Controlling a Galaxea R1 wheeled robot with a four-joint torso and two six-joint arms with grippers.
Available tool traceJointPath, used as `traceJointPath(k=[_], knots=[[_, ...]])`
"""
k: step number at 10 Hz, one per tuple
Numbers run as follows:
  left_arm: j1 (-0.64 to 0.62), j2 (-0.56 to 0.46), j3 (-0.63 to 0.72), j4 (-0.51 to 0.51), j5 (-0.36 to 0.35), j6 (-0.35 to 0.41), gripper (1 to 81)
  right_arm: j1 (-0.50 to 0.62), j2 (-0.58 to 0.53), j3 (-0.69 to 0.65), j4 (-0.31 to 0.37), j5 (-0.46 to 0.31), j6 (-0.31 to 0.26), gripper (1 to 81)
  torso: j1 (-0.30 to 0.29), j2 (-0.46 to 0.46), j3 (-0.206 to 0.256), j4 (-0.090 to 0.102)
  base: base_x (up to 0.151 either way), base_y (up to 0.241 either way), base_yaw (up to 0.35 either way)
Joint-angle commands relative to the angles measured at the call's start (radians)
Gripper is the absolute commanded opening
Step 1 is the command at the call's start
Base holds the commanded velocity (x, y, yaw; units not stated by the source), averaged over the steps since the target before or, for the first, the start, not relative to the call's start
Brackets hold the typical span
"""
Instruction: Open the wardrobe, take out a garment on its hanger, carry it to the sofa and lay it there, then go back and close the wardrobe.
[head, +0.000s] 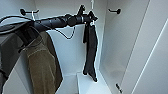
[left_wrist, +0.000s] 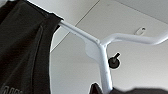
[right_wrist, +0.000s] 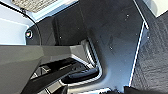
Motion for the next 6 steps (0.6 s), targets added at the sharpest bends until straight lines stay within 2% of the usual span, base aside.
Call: traceJointPath(k=[1,3,6], knots=[[-0.146,-0.011,0.083,0.090,-0.022,0.014,1.0,0.029,0.007,0.009,-0.005,-0.057,0.000,81.1,0.000,0.000,0.000,0.000,0.000,0.000,0.000],[-0.113,-0.020,0.155,0.122,-0.022,0.014,1.0,0.033,0.009,0.011,-0.006,-0.057,-0.001,81.1,0.000,0.000,0.000,0.000,0.000,0.000,0.000],[-0.067,0.052,0.165,0.125,-0.023,0.014,1.0,0.034,0.009,0.014,-0.006,-0.055,-0.007,81.1,0.000,0.000,0.000,0.000,0.000,0.000,0.000]])
